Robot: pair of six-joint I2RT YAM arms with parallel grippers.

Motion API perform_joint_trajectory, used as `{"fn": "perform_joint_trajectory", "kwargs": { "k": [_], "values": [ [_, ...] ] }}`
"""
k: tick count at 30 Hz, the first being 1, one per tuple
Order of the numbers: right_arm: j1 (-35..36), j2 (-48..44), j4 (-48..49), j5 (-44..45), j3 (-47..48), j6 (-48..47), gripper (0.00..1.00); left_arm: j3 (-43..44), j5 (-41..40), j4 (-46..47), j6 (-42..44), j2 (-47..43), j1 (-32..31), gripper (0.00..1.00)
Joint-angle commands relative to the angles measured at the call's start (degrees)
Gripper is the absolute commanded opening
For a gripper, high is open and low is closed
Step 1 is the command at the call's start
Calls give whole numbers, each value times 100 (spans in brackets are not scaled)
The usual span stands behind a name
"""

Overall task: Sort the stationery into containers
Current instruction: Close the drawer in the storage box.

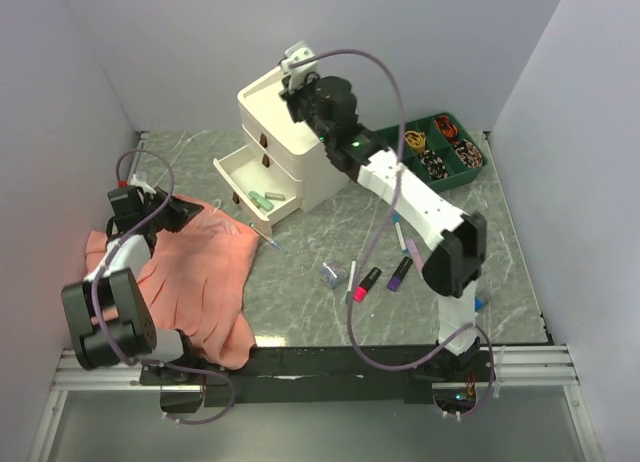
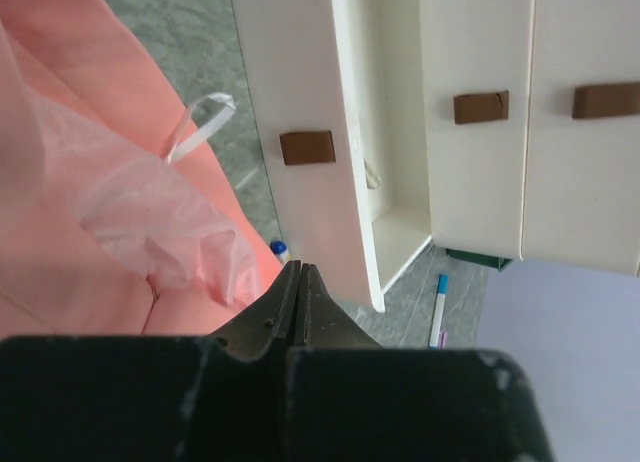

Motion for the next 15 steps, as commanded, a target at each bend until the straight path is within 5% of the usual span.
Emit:
{"fn": "perform_joint_trajectory", "kwargs": {
  "k": [1,15],
  "values": [
    [53,685,-10,82,365,-196,0,564,285,792,-220,638,-20,1],
    [-96,1758,-800,-156,1658,-161,0,1759,364,1056,-396,2677,-556,1]
  ]
}}
